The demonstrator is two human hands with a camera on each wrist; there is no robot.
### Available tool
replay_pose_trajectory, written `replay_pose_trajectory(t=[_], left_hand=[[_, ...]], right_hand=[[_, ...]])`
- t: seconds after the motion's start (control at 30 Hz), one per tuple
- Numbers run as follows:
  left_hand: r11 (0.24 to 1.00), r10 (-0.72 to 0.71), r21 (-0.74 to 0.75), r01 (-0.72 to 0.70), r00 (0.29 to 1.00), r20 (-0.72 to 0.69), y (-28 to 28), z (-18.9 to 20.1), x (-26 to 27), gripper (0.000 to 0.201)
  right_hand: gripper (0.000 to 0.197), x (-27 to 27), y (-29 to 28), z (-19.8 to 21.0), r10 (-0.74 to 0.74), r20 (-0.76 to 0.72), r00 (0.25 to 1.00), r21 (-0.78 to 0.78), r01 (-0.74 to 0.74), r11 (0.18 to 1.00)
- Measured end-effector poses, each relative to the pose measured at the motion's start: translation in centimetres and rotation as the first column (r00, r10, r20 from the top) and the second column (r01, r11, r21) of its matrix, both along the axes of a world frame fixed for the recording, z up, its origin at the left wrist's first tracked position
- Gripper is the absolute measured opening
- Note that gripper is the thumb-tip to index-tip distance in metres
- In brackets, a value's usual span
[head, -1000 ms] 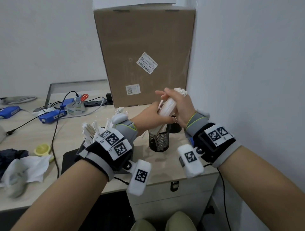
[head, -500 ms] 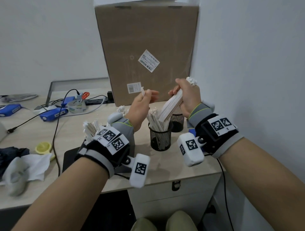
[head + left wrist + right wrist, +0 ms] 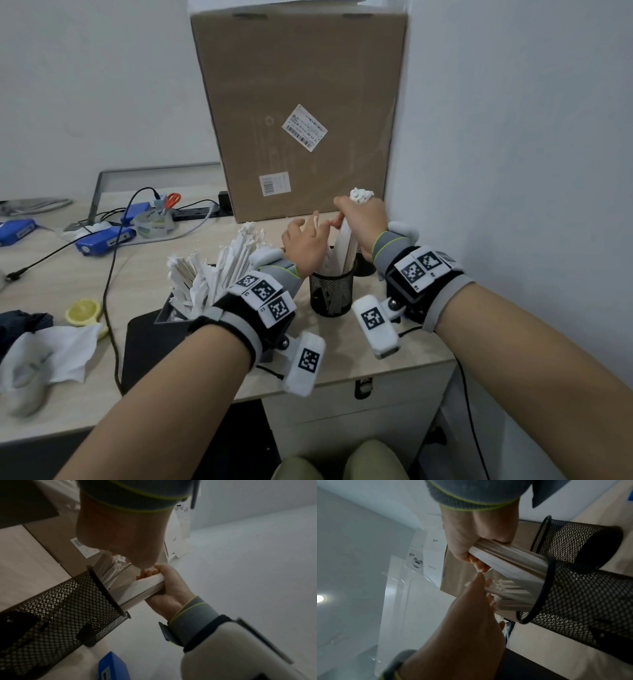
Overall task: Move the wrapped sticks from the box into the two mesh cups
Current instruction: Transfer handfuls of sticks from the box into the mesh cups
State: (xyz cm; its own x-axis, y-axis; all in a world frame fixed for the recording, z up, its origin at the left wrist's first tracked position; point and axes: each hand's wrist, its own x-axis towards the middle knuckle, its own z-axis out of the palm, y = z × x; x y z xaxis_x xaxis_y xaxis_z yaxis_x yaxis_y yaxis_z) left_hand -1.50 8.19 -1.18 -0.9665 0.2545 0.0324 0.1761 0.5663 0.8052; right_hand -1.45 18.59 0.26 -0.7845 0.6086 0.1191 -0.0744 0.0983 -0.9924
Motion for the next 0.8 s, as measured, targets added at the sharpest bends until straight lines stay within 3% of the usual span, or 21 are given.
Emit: replay_pose_trajectory(t=[0.1,0.27,0.33,0.47,0.53,0.67,0.8], left_hand=[[1.0,-0.016,-0.015,0.017,0.997,0.08,0.1,-0.4,-0.4,0.069],[0.978,-0.012,0.202,-0.048,0.958,0.286,0.0,-0.6,-0.7,0.088],[0.968,-0.062,0.249,-0.02,0.947,0.317,0.0,-0.7,-0.9,0.087],[0.969,-0.158,0.226,0.102,0.956,0.246,-0.1,-1.0,-1.2,0.071],[0.968,-0.198,0.196,0.156,0.956,0.215,-0.2,-1.0,-0.8,0.06],[0.981,-0.164,0.12,0.153,0.982,0.091,-0.4,-0.9,-1.1,0.057],[0.968,-0.174,0.172,0.183,0.982,-0.069,-0.6,0.7,-0.9,0.041]], right_hand=[[0.032,-0.2,-0.3,-0.6,0.003,0.102,0.995,0.17,-0.021,0.985],[0.019,-0.3,-0.2,-2.2,0.037,0.214,0.976,0.307,-0.103,0.946],[0.016,-0.1,-0.5,-2.6,0.108,0.233,0.967,0.309,-0.179,0.934],[0.043,-0.1,-1.0,-3.7,0.143,0.207,0.968,0.249,-0.193,0.949],[0.046,-0.1,-1.0,-4.0,0.147,0.169,0.975,0.244,-0.186,0.952],[0.029,0.4,-1.0,-3.8,0.191,0.081,0.978,0.303,-0.207,0.93],[0.02,0.6,-0.5,-3.0,0.226,-0.034,0.973,0.323,-0.203,0.924]])
